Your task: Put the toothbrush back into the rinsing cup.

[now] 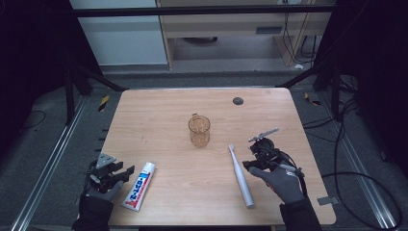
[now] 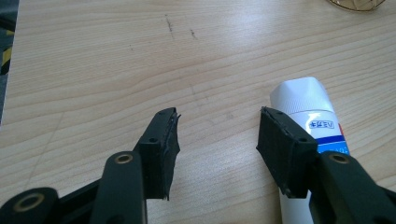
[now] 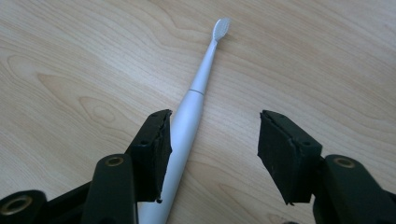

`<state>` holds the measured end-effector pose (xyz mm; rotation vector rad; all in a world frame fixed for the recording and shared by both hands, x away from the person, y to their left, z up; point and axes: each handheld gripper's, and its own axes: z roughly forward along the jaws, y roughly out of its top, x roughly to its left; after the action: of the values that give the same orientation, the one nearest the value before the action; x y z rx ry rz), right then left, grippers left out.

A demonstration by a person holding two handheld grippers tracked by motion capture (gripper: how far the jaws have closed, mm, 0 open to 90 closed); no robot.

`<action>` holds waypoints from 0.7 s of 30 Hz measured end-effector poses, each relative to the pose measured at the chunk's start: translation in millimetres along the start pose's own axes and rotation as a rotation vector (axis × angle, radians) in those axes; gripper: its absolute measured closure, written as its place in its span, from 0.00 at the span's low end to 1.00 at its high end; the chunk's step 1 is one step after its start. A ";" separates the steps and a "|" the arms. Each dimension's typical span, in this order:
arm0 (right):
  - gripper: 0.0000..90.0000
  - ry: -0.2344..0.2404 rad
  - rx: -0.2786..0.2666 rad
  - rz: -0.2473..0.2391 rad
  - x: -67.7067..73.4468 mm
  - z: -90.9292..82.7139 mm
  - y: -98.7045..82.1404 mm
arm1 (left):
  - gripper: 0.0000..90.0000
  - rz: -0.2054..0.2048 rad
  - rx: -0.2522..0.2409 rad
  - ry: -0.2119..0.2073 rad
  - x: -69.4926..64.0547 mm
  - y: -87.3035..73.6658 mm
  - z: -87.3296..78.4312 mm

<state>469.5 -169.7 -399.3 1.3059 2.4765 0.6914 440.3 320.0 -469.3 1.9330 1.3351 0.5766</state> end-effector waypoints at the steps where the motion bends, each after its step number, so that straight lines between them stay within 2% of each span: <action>1: 0.48 0.000 0.000 0.000 0.0 0.0 0.0 | 0.52 0.000 0.000 0.000 0.0 0.0 0.0; 2: 0.48 0.002 0.023 0.057 5.7 2.2 2.2 | 0.52 0.001 0.001 0.000 -0.1 0.0 0.3; 8: 0.48 0.012 0.052 0.057 9.7 12.2 2.0 | 0.52 0.004 0.004 -0.001 -0.4 0.0 1.0; 11: 0.48 0.011 0.063 0.043 12.0 17.2 1.8 | 0.52 0.002 0.003 -0.001 -0.2 -0.1 0.8; 13: 0.48 0.009 0.064 0.013 12.4 20.1 1.4 | 0.52 0.003 0.003 -0.001 -0.2 0.0 0.6; 14: 0.48 0.007 0.070 0.042 15.3 21.3 2.4 | 0.52 0.003 0.003 -0.001 -0.1 0.0 0.6; 15: 0.48 0.008 0.063 -0.011 12.7 23.2 1.3 | 0.52 0.003 0.003 -0.001 -0.1 0.0 0.6; 16: 0.48 0.005 0.064 -0.012 13.5 24.5 1.6 | 0.52 0.003 0.003 -0.002 -0.1 0.0 0.7; 17: 0.49 0.002 0.076 0.036 17.6 25.5 3.1 | 0.52 0.003 0.003 -0.002 -0.1 0.0 0.7; 19: 0.49 0.002 0.079 0.030 18.9 28.8 3.5 | 0.52 0.002 0.002 -0.002 -0.1 0.1 0.4; 20: 0.49 0.004 0.076 -0.004 17.8 31.0 3.1 | 0.52 0.002 0.001 -0.002 0.0 0.2 0.1; 21: 0.49 0.001 0.076 -0.019 17.5 33.2 3.1 | 0.52 0.002 0.001 -0.002 0.0 0.2 0.1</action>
<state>476.1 -144.1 -426.2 1.3071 2.5352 0.5999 440.5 320.0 -469.2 1.9353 1.3321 0.5750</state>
